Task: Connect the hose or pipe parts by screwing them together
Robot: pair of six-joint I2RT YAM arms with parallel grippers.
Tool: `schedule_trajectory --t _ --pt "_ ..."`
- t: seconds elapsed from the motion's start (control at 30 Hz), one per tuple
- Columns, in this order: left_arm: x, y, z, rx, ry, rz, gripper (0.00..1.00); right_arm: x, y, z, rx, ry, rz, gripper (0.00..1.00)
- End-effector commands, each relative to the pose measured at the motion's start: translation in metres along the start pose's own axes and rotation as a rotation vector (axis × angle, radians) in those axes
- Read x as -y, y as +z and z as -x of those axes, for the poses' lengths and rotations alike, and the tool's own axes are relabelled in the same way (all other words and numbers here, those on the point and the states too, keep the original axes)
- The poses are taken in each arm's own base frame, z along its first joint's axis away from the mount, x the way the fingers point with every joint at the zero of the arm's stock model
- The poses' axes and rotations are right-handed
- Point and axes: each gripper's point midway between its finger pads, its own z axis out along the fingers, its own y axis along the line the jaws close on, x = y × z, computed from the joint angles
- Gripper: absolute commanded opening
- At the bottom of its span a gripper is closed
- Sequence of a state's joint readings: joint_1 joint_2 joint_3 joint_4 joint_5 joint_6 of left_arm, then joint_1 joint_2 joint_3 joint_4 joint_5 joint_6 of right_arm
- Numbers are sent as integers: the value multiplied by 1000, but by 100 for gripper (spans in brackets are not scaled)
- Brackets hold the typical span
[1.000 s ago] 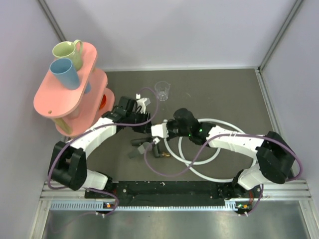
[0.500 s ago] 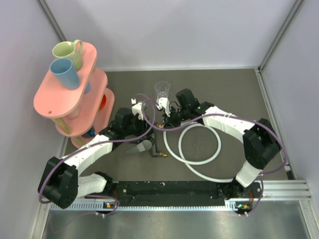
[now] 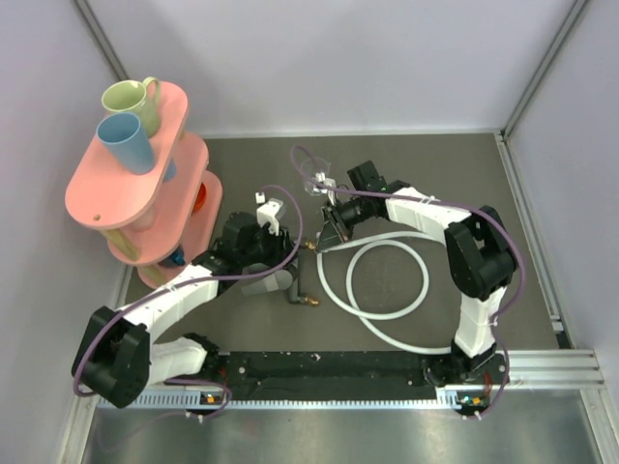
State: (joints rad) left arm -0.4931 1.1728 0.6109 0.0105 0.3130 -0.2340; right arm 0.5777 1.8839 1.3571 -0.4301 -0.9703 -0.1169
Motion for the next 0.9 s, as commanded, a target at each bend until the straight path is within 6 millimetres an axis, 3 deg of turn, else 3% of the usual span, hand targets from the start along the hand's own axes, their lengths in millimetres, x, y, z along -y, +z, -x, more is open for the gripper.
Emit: schedule_trajectory --t 0.0,0.03,0.13,0.23,0.27,0.3,0.37,0.4,0.5,0.53,0.6,0.63,0.7,0.73,0.77,0.8,0.87 --pt "37 -8 59 250 152 -125 0 -21 0 27 46 103 83 17" --pt "37 -10 60 258 154 -127 0 -21 -1 27 49 102 74 30" --pt "36 -10 56 238 144 -122 0 -26 -10 31 70 62 35 46" --pt "26 -8 52 190 73 -67 0 -20 -25 39 103 0 -96 52" --pt "25 -8 50 164 52 -63 0 -4 -32 41 112 -21 -206 52" --pt "28 -11 60 158 31 -68 0 -1 -39 41 118 -60 -258 55" --pt "28 -13 43 53 -6 -91 0 -1 -59 52 166 -132 -361 61" --pt "30 -14 46 45 -6 -100 0 0 -64 51 176 -141 -384 66" --pt "27 -21 47 17 -56 -126 0 -18 -81 63 241 -241 -408 68" --pt "30 -23 46 7 -77 -152 0 -33 -88 70 274 -299 -391 68" --pt "23 -22 43 -36 -135 -158 0 -35 -88 60 275 -400 -388 67" --pt "27 -25 50 -49 -146 -192 0 -38 -86 58 286 -468 -395 67" --pt "23 -25 40 -137 -210 -202 0 -43 -83 41 293 -752 -423 68" --pt "26 -27 48 -145 -217 -223 0 -55 -71 35 287 -890 -413 68" --pt "34 -30 48 -174 -233 -269 0 -62 -71 24 291 -1165 -458 68" --pt "33 -30 38 -230 -261 -265 0 -66 -69 22 309 -1295 -495 70" --pt "37 -32 41 -247 -267 -285 0 -71 -69 17 377 -1451 -596 71"
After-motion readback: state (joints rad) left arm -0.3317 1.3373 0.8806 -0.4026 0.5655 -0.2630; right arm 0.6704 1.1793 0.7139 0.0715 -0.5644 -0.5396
